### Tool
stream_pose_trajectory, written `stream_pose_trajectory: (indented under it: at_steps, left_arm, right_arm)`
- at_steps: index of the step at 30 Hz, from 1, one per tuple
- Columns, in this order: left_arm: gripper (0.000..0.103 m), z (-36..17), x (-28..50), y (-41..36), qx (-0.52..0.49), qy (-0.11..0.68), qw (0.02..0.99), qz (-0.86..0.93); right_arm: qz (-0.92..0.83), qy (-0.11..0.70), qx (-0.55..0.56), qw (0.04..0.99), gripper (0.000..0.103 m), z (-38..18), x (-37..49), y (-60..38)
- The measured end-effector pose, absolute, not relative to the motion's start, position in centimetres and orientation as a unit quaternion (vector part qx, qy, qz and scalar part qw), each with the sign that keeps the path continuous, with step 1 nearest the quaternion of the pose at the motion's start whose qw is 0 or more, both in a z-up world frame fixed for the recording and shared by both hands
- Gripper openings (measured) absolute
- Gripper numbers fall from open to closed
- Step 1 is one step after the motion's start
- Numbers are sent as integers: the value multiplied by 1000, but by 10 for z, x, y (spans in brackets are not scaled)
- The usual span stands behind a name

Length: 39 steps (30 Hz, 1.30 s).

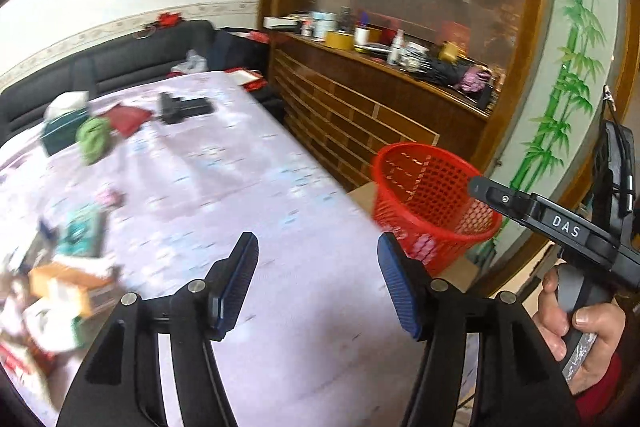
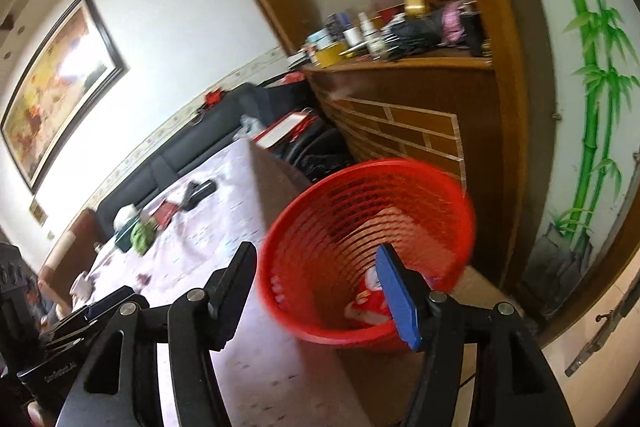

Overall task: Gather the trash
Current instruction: 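Bring both open tools back over the trash on the table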

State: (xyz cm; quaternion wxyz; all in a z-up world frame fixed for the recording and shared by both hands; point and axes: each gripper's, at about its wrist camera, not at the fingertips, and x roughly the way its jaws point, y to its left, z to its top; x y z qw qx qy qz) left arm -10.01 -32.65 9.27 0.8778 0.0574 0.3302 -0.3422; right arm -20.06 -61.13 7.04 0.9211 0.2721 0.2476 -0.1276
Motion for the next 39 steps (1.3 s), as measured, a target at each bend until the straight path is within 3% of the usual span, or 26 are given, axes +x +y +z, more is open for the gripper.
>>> stream_pose_trajectory:
  at_steps: [15, 23, 28, 39]
  left_arm:
    - [64, 79, -95, -129, -43, 350, 909, -220]
    - [64, 45, -92, -28, -128, 397, 901, -115]
    - [65, 23, -76, -5, -194, 428, 877, -104]
    - [70, 11, -23, -16, -198, 444, 870, -85]
  right_arm:
    - [9, 303, 201, 932, 66, 67, -147, -459]
    - [76, 340, 170, 922, 66, 61, -121, -384]
    - [103, 353, 149, 918, 68, 55, -115, -351]
    - [105, 364, 126, 917, 69, 50, -116, -338]
